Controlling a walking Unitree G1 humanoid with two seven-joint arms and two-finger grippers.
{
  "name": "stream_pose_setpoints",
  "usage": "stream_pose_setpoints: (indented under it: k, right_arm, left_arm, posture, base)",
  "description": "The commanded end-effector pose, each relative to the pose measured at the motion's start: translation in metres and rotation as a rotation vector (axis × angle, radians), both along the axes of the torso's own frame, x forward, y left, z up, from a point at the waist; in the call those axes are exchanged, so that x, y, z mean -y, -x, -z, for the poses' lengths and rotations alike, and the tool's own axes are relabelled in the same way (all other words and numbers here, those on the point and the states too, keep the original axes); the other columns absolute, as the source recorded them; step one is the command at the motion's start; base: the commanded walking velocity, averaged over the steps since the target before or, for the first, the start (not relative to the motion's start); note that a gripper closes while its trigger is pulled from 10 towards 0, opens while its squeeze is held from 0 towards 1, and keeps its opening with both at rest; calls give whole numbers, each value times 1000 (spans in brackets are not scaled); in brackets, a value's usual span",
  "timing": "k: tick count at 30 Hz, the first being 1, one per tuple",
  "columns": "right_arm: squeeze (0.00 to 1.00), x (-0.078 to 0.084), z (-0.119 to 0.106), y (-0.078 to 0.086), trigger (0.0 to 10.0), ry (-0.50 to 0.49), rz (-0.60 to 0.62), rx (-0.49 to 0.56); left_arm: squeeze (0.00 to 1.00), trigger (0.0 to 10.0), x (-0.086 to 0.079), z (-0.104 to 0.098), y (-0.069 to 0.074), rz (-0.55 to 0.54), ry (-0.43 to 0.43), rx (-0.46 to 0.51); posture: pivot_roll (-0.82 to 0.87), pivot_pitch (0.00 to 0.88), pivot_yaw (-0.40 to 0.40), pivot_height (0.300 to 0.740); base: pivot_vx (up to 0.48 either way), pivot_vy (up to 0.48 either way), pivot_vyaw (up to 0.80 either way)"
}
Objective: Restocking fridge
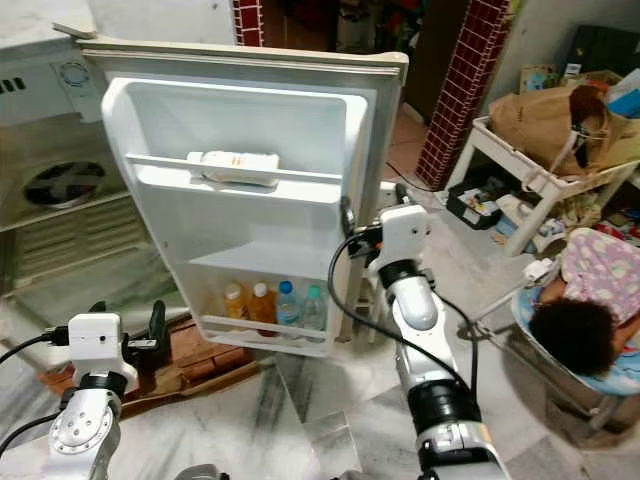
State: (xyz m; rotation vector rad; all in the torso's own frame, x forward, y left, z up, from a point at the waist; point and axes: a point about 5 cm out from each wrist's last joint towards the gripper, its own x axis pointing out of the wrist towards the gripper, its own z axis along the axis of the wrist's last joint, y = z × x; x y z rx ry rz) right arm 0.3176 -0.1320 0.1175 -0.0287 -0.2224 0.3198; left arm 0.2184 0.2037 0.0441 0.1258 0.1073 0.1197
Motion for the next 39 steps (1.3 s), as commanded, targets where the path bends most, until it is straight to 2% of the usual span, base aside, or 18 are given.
stream_pose_setpoints:
  k: [1,8,9,26,29,33,39]
  right_arm:
    - [0,1,3,4,10000,16,-79,-29]
    - [0,4,-3,0,10000,18,-92,-29]
    - [0,2,-4,-1,10000,21,-142,-30]
    - [0,-4,-3,-1,10000,21,-188,-45]
    - [0,-5,-2,-1,10000,18,-187,-53]
    - [0,-3,2,0,10000,20,-169,-68]
    - [0,-6,11,5,10000,9,-165,-104]
  left_arm:
    - [0,10000,3,-1,-2,17,-4,3]
    - [0,10000,4,0,-3,18,-5,1]
    - [0,10000,3,0,-3,15,-7,1]
    - [0,10000,2,2,-2,6,-11,-8]
    - [0,10000,2,2,-2,-8,2,-1]
    - [0,10000,1,3,-2,-11,-23,-6]
    - [0,10000,6,1,-1,6,-12,4]
  posture:
    - [79,3,-18,735]
    - [80,0,-18,735]
    - [82,0,-20,735]
    - [82,2,-17,735]
    - [81,4,-19,735]
    - [82,4,-27,735]
    - [84,2,-22,735]
  base:
    - [0,-431,0]
    - [0,-431,0]
    - [0,-435,763]
    - [0,-417,763]
    - [0,0,573]
    - [0,0,0]
    - [0,0,0]
